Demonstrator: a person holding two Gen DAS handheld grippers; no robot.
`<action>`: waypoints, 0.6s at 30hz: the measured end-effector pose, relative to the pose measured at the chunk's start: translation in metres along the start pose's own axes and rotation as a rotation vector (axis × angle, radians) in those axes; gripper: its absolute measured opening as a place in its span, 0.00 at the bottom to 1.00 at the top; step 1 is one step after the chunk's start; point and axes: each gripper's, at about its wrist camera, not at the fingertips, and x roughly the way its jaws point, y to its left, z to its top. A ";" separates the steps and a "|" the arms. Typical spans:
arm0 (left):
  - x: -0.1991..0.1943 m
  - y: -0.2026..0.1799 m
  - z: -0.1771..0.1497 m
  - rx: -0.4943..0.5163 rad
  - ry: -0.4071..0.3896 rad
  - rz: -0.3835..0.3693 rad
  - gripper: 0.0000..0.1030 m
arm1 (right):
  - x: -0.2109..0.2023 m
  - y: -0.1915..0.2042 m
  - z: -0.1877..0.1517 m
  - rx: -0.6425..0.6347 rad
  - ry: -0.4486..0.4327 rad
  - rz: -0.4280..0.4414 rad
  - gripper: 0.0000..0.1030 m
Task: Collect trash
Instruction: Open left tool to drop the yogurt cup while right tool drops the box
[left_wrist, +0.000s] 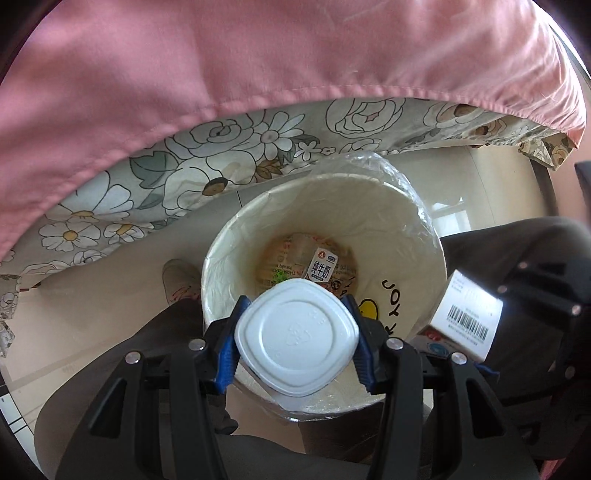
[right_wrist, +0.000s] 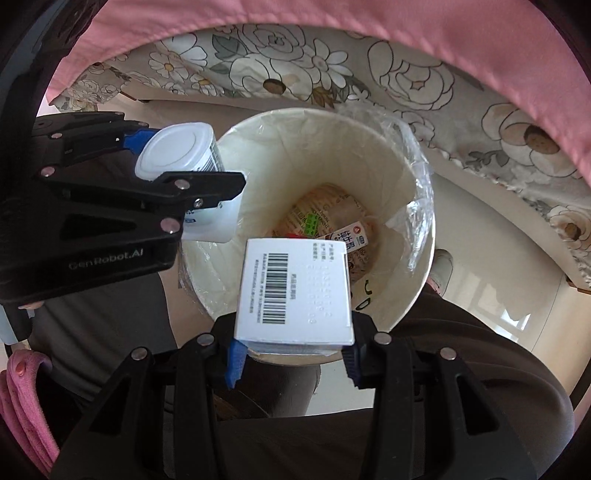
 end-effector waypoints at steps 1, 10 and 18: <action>0.004 0.001 0.002 -0.007 0.005 -0.009 0.51 | 0.005 0.000 0.000 0.008 0.012 0.011 0.42; 0.042 0.004 0.010 -0.085 0.061 -0.105 0.51 | 0.047 -0.003 0.001 0.098 0.110 0.088 0.43; 0.074 0.012 0.016 -0.158 0.114 -0.163 0.51 | 0.073 -0.014 0.008 0.196 0.123 0.132 0.43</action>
